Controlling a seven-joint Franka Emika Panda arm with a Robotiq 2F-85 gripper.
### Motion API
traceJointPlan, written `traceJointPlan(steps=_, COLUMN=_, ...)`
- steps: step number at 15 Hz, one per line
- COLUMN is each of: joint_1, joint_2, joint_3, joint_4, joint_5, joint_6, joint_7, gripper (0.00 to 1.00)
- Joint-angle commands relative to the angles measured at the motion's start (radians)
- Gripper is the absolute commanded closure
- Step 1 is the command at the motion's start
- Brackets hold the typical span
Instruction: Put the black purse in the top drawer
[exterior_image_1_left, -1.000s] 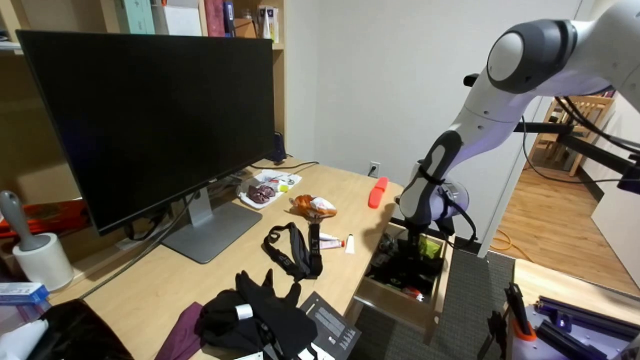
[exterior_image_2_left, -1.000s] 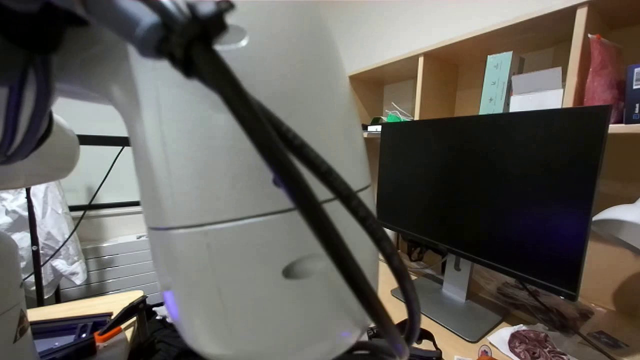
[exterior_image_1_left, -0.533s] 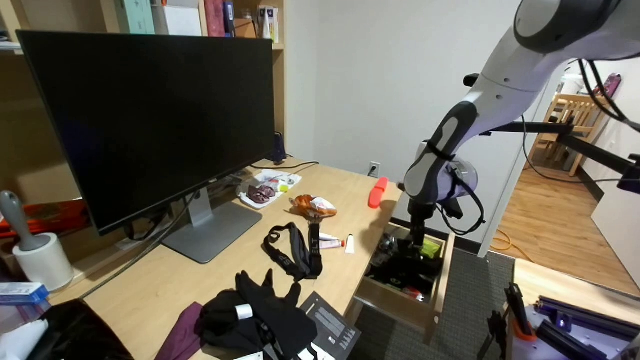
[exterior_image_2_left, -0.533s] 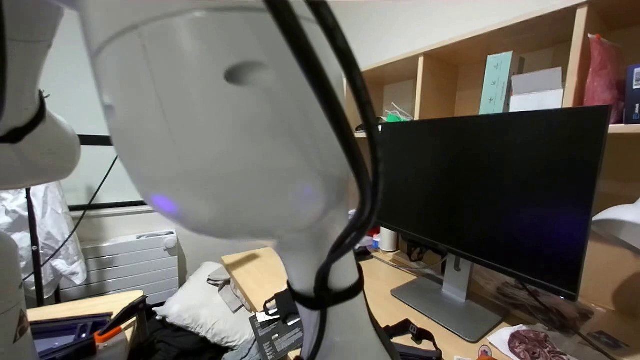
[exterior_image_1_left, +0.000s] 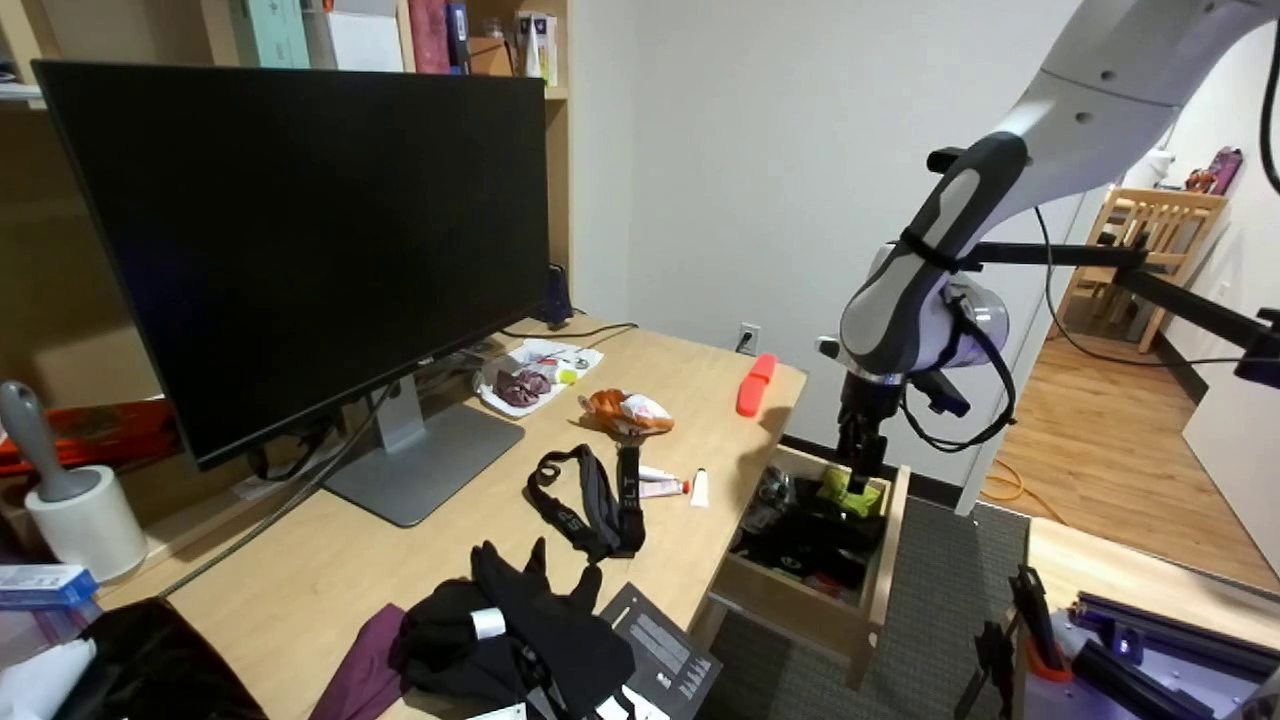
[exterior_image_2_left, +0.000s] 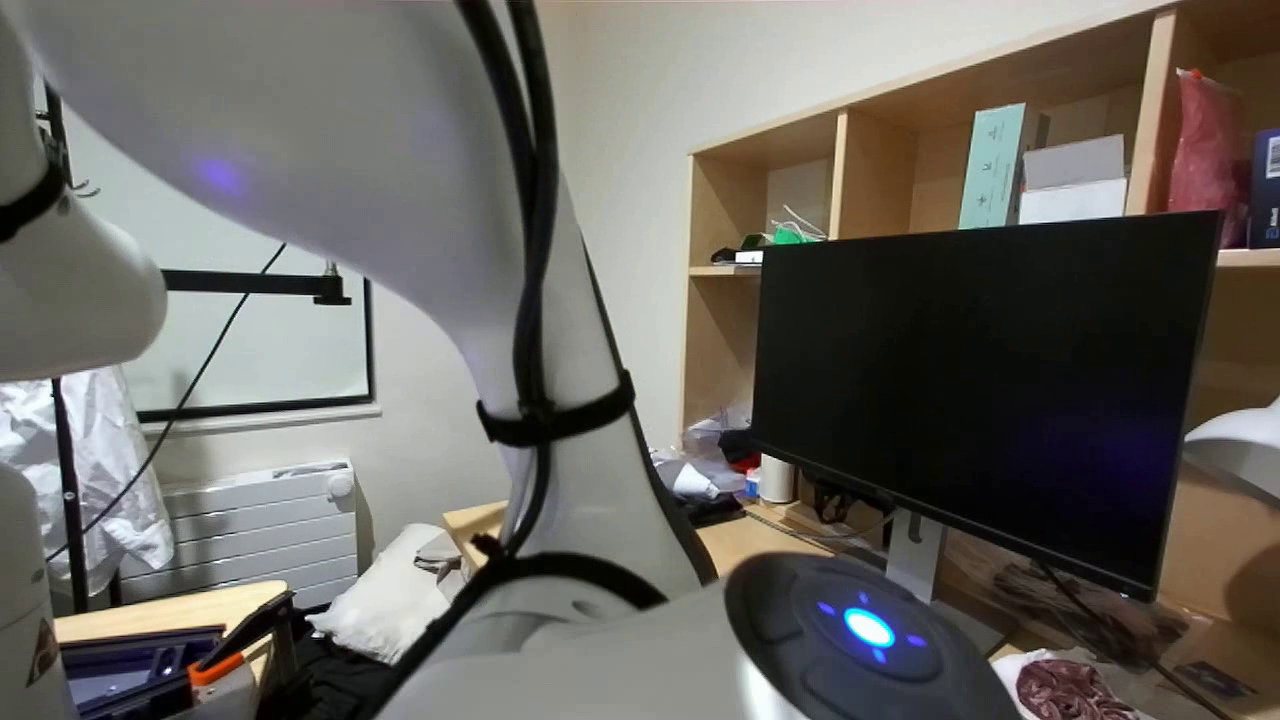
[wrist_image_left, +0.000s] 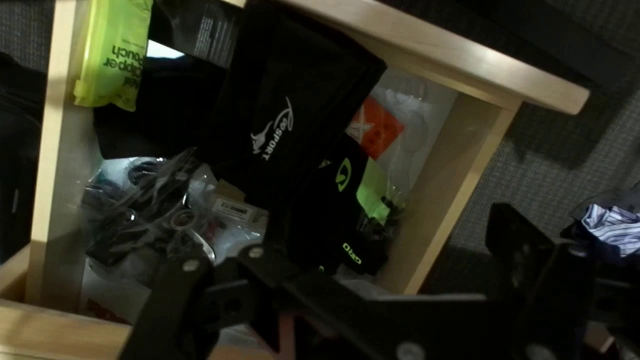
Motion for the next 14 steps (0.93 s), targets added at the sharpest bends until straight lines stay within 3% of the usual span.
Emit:
traceJointPlan(steps=1, joint_1=-0.079, joint_2=-0.139, joint_3=0.090, joint_4=-0.143, joint_5=0.087, joint_6=0.013, joint_7=-0.115, gripper=0.00)
traceJointPlan(steps=6, joint_1=-0.171, joint_2=-0.281, joint_3=0.252, joint_4=-0.220, joint_5=0.314, joint_6=-0.041, joint_7=-0.250, gripper=0.00)
traceJointPlan(steps=8, joint_1=-0.172, joint_2=-0.334, joint_3=0.294, joint_4=-0.230, joint_5=0.426, joint_6=-0.057, joint_7=-0.303, gripper=0.00)
traceJointPlan(steps=10, joint_1=-0.141, joint_2=-0.379, joint_3=0.293, joint_4=-0.229, joint_5=0.528, joint_6=-0.089, joint_7=-0.352, gripper=0.00)
traceJointPlan(steps=11, joint_1=-0.068, joint_2=-0.318, joint_3=0.215, joint_4=-0.195, joint_5=0.495, joint_6=-0.063, joint_7=-0.320, gripper=0.00)
traceJointPlan(steps=14, joint_1=-0.041, joint_2=-0.364, joint_3=0.203, joint_4=-0.204, joint_5=0.543, joint_6=-0.087, joint_7=-0.343, gripper=0.00)
